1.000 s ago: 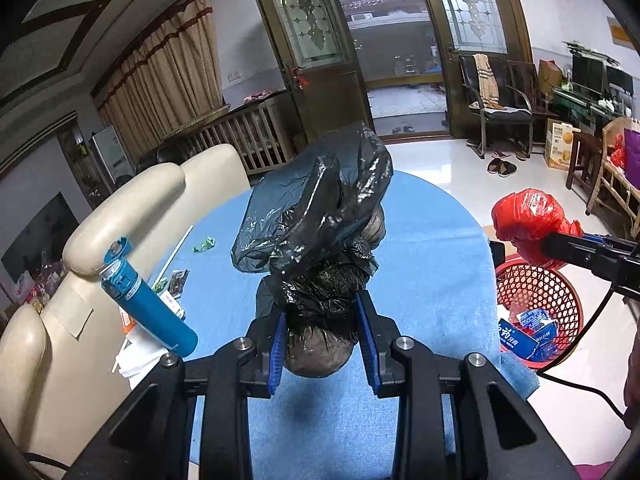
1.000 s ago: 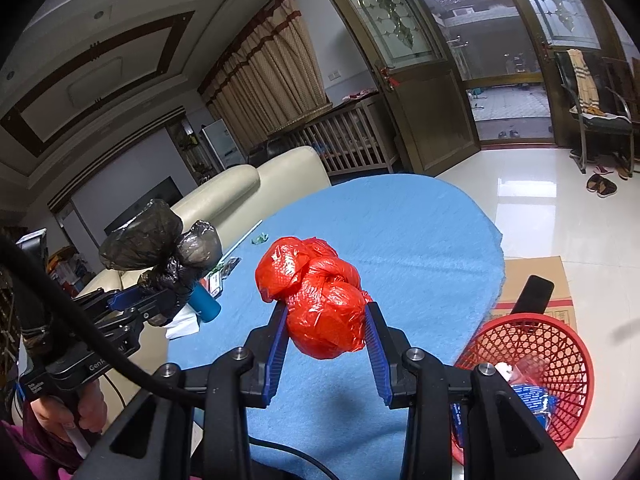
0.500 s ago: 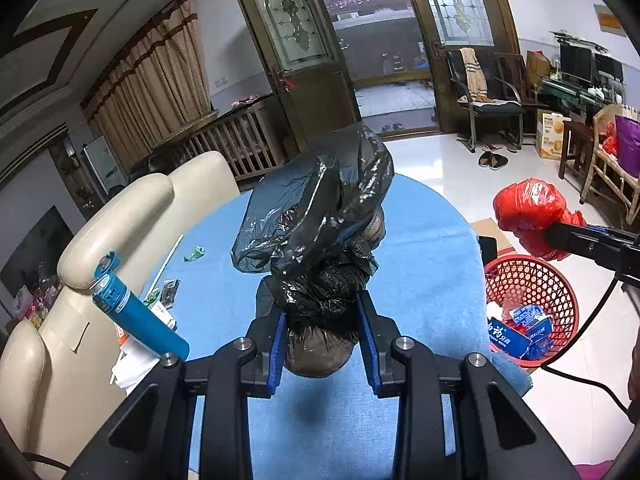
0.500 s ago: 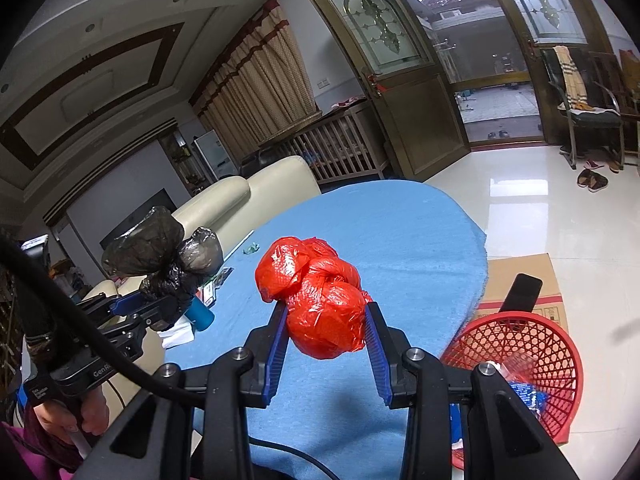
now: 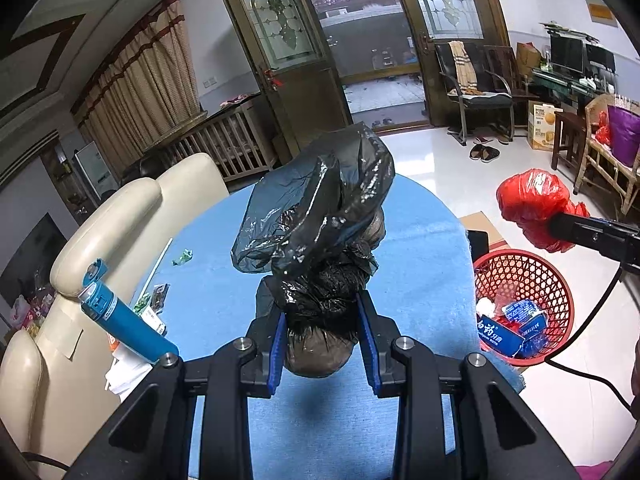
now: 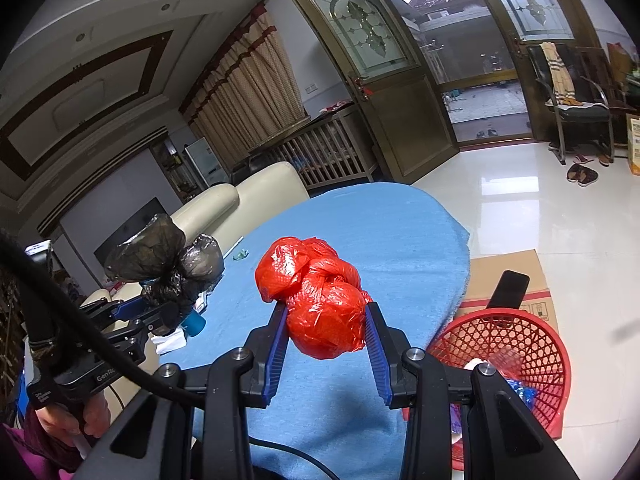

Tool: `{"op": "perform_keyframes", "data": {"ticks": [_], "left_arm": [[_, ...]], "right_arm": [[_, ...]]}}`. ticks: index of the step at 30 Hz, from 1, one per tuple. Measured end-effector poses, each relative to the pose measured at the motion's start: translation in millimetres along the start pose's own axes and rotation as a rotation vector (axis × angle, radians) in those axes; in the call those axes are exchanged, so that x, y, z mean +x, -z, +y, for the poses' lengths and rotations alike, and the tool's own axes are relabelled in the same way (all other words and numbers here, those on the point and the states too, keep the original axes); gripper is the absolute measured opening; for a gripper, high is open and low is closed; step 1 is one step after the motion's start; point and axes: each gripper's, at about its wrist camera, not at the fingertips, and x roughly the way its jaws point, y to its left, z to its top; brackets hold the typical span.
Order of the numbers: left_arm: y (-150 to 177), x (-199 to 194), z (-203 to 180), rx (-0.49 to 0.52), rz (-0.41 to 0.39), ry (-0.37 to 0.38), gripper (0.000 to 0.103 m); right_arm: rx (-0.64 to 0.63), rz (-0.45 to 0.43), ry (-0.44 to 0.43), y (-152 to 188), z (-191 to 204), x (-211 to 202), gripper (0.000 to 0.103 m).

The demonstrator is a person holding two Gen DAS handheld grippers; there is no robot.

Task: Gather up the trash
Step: 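Carry the black bag and red bag over to the red basket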

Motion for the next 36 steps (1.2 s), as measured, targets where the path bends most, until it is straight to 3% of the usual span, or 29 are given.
{"op": "perform_keyframes", "data": {"ticks": [36], "left_arm": [[-7.1, 16.5, -30.5, 0.075, 0.017, 0.036, 0.034]], "right_arm": [[0.057, -0.018, 0.048, -8.2, -4.1, -23.5, 0.040]]}}
